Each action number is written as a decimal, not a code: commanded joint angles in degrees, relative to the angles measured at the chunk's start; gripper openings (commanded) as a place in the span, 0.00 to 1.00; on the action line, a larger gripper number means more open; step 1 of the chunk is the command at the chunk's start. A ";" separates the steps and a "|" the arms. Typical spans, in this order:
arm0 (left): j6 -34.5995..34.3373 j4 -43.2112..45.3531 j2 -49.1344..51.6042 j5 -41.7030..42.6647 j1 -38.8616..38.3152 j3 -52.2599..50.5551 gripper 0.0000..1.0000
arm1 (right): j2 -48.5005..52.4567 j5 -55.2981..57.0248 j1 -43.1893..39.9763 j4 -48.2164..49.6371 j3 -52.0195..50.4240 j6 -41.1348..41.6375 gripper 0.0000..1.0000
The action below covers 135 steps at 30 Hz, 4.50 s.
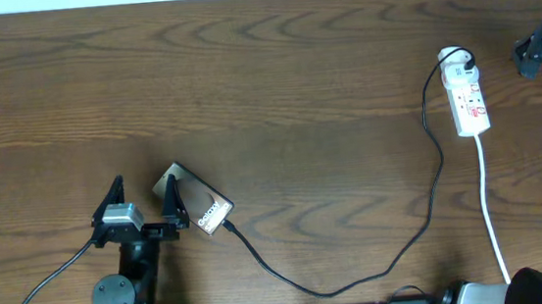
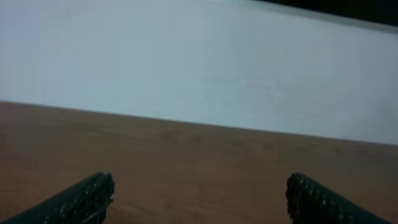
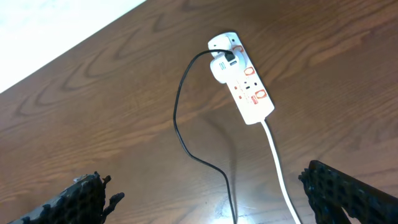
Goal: Plug charger to phone and switch on socket
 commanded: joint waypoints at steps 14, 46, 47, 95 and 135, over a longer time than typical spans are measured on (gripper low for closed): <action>-0.52 -13.42 -1.07 -0.35 0.96 -0.09 0.91 | -0.44 -0.28 0.52 -0.07 0.50 0.50 0.99; 10.54 -13.16 -1.07 4.26 0.79 -0.07 0.91 | -0.44 -0.28 0.52 -0.07 0.50 0.50 0.99; 10.54 -13.16 -1.07 4.22 0.79 -0.07 0.91 | -0.44 -0.28 0.52 -0.07 0.50 0.50 0.99; 8.79 -12.96 -0.94 3.80 0.81 -0.07 0.91 | -0.46 1.16 4.46 7.76 0.15 -0.63 0.99; 8.76 -12.96 -0.94 3.80 0.81 -0.07 0.91 | -28.52 12.41 29.70 53.16 -44.48 -0.63 0.99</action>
